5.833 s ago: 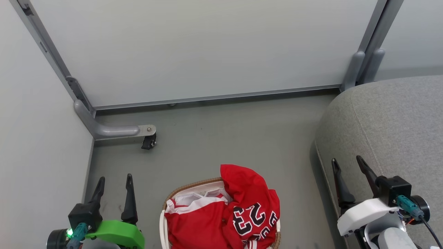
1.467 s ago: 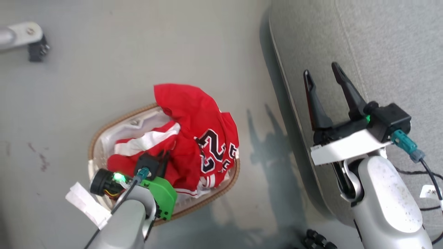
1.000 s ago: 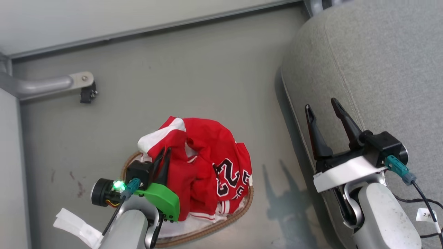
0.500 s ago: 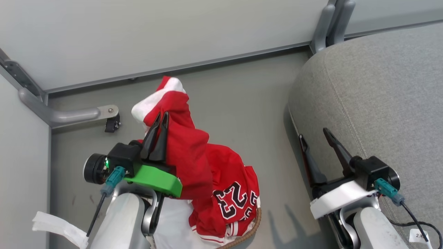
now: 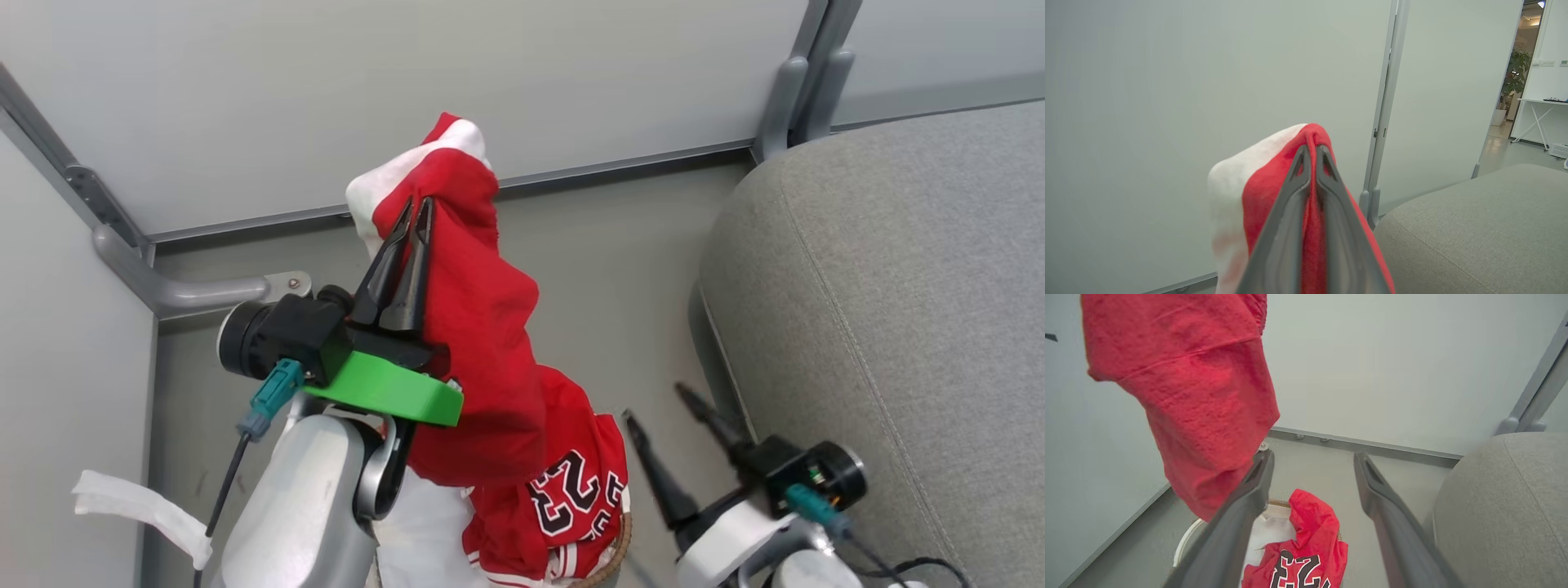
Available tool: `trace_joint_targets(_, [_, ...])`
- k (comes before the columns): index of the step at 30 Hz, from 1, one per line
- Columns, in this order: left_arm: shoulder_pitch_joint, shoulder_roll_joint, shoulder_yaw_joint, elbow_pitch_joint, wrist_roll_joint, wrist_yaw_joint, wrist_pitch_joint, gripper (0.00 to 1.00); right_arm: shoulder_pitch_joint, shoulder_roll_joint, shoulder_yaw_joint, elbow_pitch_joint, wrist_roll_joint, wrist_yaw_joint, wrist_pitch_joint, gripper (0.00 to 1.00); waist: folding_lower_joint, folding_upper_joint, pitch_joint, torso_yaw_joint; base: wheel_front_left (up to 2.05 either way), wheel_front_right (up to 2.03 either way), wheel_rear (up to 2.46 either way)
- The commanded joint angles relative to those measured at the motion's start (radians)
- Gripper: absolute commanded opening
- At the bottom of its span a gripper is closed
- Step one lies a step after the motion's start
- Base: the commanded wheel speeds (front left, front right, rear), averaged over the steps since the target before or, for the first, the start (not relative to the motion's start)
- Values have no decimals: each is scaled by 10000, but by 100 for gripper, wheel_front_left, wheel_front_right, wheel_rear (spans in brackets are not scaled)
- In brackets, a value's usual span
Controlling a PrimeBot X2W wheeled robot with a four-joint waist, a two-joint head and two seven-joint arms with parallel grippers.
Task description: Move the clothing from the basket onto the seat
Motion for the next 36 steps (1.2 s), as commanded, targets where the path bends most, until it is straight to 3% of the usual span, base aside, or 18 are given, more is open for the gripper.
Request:
trace_joint_targets(1, [-152,19,-105,-76,-82,71,-6,0,-2,-100,366,129,-88,-7,-24,100,1,0,-64,126,0,0,0])
trace_joint_targets(6, [-243,16,-566,-213,-306,160,-6,0,-648,-131,1661,641,80,-7,-24,100,1,0,-69,368,0,0,0])
trace_joint_targets(12, [-415,18,-1172,-226,-481,242,-6,0,-1656,-85,2522,1466,14,-7,-24,100,1,0,42,738,0,0,0])
trace_joint_targets(22, [-746,17,-2086,-262,-901,431,-6,0,-2903,13,2877,2724,228,-7,-24,100,1,0,89,1276,0,0,0])
trace_joint_targets(23, [-737,19,-2141,-261,-931,440,-6,0,-2959,11,2941,2698,372,-7,-24,45,1,0,85,1317,0,0,0])
trace_joint_targets(24, [-727,19,-2183,-249,-941,442,-6,0,-3002,4,2989,2634,488,-7,-24,0,1,0,82,1344,0,0,0])
trace_joint_targets(36, [-419,18,-2094,-68,-926,582,-6,0,-2659,-4,2940,2437,967,-7,-23,0,1,0,-2,1213,0,0,0])
